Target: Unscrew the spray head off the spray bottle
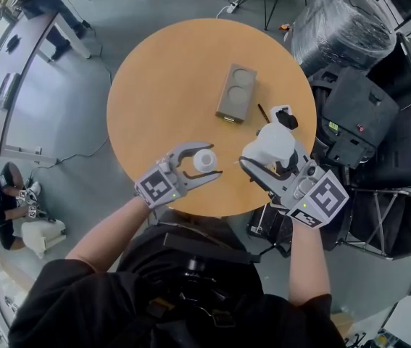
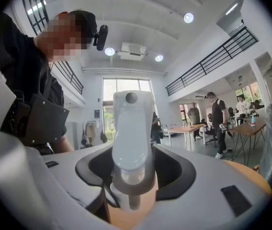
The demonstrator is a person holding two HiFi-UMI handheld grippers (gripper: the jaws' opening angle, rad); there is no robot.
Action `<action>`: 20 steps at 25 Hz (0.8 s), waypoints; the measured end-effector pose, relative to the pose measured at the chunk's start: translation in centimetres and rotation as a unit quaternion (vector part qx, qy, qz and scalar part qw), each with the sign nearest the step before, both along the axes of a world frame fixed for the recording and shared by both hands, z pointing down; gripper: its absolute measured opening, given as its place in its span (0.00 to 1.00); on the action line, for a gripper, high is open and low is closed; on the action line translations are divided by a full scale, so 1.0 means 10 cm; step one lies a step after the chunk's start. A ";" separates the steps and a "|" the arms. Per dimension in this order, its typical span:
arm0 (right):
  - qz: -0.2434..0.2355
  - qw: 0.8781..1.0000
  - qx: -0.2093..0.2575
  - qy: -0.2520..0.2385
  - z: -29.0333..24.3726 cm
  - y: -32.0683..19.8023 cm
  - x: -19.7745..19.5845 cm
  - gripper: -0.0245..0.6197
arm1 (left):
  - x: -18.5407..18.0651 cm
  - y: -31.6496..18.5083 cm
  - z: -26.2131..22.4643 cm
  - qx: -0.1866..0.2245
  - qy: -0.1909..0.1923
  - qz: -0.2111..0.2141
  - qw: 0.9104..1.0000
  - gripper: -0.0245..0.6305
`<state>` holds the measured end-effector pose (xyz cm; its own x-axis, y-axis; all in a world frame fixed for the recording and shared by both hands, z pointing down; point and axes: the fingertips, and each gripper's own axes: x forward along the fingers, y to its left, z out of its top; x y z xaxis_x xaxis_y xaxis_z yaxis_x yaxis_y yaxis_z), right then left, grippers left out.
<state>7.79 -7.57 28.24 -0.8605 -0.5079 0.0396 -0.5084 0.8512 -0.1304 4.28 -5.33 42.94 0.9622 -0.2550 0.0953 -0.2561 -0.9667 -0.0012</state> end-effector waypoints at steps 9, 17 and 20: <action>0.038 0.992 -0.107 0.059 1.07 -0.17 0.06 0.44 | 0.02 -0.10 -0.01 0.033 0.008 -0.010 0.999 0.51; 0.046 0.979 -0.188 0.072 1.88 -0.28 0.08 0.44 | 0.09 -0.24 0.37 0.011 0.008 -0.014 1.000 0.51; 0.049 0.972 -0.216 0.078 2.20 -0.31 0.02 0.44 | 0.06 -0.30 0.56 0.006 0.010 -0.020 1.000 0.51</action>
